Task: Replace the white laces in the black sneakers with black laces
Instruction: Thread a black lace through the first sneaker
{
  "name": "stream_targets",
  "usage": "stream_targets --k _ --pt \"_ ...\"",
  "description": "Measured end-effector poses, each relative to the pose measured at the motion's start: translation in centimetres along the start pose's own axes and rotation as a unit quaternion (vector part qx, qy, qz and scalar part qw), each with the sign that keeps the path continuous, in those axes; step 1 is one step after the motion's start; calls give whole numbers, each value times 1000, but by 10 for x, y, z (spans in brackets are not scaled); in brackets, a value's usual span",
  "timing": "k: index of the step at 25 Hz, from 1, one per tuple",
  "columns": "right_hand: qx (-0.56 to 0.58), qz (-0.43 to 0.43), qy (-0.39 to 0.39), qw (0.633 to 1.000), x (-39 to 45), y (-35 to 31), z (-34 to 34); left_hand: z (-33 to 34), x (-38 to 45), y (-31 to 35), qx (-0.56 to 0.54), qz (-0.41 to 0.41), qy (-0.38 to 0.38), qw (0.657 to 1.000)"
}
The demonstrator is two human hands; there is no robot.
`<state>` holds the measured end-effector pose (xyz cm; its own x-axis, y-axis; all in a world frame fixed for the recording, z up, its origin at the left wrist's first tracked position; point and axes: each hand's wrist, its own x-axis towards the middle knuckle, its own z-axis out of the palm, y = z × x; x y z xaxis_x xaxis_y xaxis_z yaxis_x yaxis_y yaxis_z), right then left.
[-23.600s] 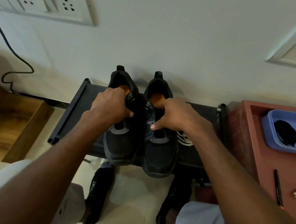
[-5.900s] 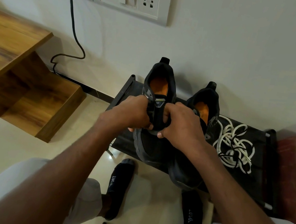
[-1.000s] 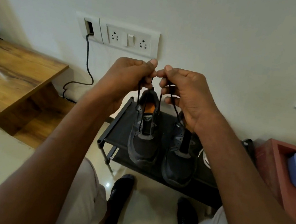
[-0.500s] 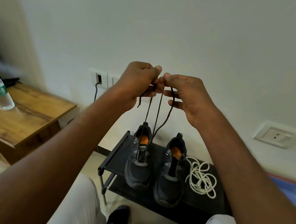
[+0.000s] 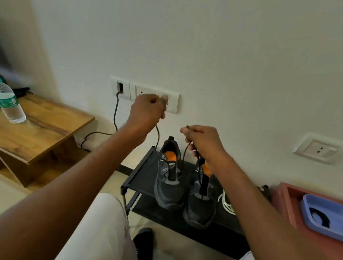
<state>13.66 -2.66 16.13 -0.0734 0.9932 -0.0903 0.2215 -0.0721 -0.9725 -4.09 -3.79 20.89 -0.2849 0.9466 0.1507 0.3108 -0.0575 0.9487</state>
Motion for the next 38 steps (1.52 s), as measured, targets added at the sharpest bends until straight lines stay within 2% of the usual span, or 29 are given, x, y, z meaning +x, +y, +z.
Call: stream_targets --k 2,6,9,11,14,19,21,22,23,25,28,30,32,34,36,38 --pt "-28 28 -8 999 5 45 6 7 -2 -49 28 -42 -14 999" --pt "-175 31 -16 984 26 120 13 35 -8 -140 135 -109 -23 985" --pt "-326 21 -68 943 41 161 23 68 -4 -194 231 -156 -79 957" --pt "-382 -2 -86 920 44 177 28 83 -7 -210 272 -170 -111 940" --pt "-398 -44 -79 913 52 189 29 91 -3 -213 297 -172 -123 931" --pt "-416 -81 -109 899 53 193 31 84 4 -225 252 -217 -144 932" --pt "-412 -71 -98 903 55 194 34 77 6 -224 114 -280 -101 948" --pt "-412 -61 -91 905 54 193 35 74 4 -220 38 -317 -88 944" --pt "-404 -55 -85 909 54 194 37 70 1 -217 -3 -337 -86 938" --pt "-385 -34 -85 919 52 191 37 67 -2 -217 56 -305 -94 946" --pt "-320 -9 -63 945 47 180 31 61 -7 -213 252 -161 -36 954" --pt "-221 31 -32 974 41 159 25 51 -9 -191 303 -74 8 950" --pt "-80 104 -22 991 36 127 15 39 -9 -149 253 -31 -6 967" --pt "53 148 -31 987 30 81 3 23 -9 -91 165 -38 -43 985" --pt "157 147 -55 975 25 32 -6 5 -3 -32 78 -60 -66 993" --pt "209 119 -69 968 15 -20 -16 -11 7 23 35 -61 -80 994"
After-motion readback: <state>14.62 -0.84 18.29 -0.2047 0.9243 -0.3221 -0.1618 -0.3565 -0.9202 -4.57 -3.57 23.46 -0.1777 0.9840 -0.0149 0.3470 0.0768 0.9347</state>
